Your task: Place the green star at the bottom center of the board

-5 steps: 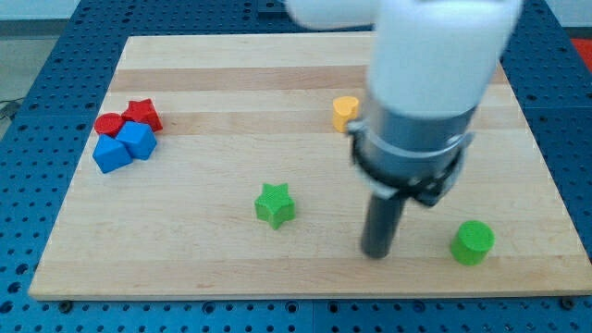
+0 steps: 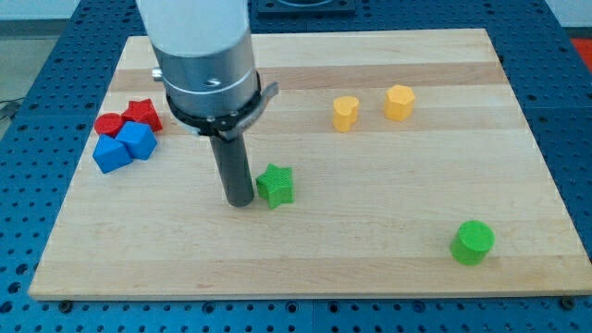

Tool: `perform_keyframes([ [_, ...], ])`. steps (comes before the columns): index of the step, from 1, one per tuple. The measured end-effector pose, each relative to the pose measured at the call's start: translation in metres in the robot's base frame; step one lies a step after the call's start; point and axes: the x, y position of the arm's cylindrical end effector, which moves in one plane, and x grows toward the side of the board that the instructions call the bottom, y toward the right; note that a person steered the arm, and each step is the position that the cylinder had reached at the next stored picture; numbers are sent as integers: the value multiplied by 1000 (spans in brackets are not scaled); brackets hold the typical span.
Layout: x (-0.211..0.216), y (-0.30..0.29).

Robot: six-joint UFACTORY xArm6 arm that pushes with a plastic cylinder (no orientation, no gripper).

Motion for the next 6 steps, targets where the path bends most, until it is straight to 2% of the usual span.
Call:
perform_keyframes([
  [1, -28, 25],
  [2, -19, 74],
  [3, 14, 105],
  [4, 33, 106],
  [5, 32, 67],
  [6, 60, 73],
])
